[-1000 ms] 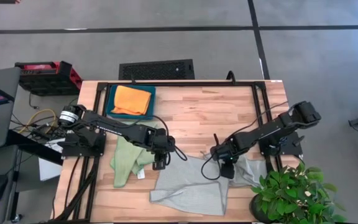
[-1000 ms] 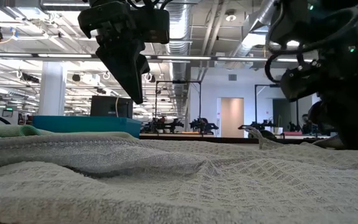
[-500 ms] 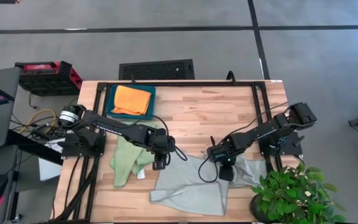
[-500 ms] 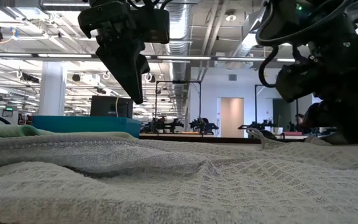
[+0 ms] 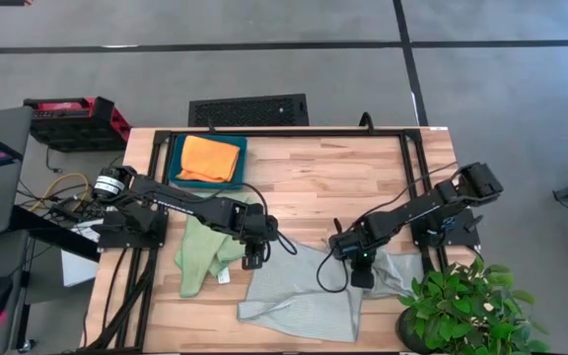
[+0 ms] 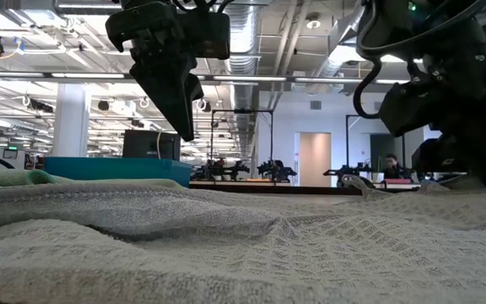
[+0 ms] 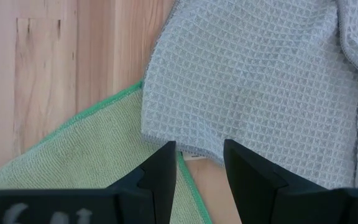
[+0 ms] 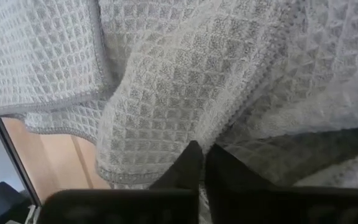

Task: Fold microfiber towels
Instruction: Fold the left gray towel

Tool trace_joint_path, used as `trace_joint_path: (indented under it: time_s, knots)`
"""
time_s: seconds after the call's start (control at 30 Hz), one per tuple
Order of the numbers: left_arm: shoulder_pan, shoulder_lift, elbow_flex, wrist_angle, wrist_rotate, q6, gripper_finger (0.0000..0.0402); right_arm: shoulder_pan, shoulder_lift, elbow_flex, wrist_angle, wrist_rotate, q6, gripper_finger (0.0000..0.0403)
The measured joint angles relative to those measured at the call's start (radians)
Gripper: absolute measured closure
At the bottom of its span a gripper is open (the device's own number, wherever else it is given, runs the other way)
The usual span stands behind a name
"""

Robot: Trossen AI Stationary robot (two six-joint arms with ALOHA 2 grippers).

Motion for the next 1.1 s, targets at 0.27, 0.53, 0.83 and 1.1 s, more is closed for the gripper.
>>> trace_joint_path:
  time_s: [0.27,0.53,0.83,1.1]
  knots:
    - [0.0,0.0,0.0,0.0,0.0,0.0,0.0276,0.002,0.008,0.001,-0.001,0.002,0.049,0.0337]
    - [0.0,0.0,0.0,0.0,0.0,0.0,0.0276,-0.006,0.008,0.002,-0.061,0.121,0.045,0.0258]
    - [0.0,0.0,0.0,0.0,0.0,-0.001,0.0276,-0.106,0.005,0.004,-0.152,0.208,-0.013,0.0213]
    - [0.0,0.0,0.0,0.0,0.0,-0.001,0.0276,-0.208,0.005,0.003,-0.15,0.227,-0.035,0.0213]
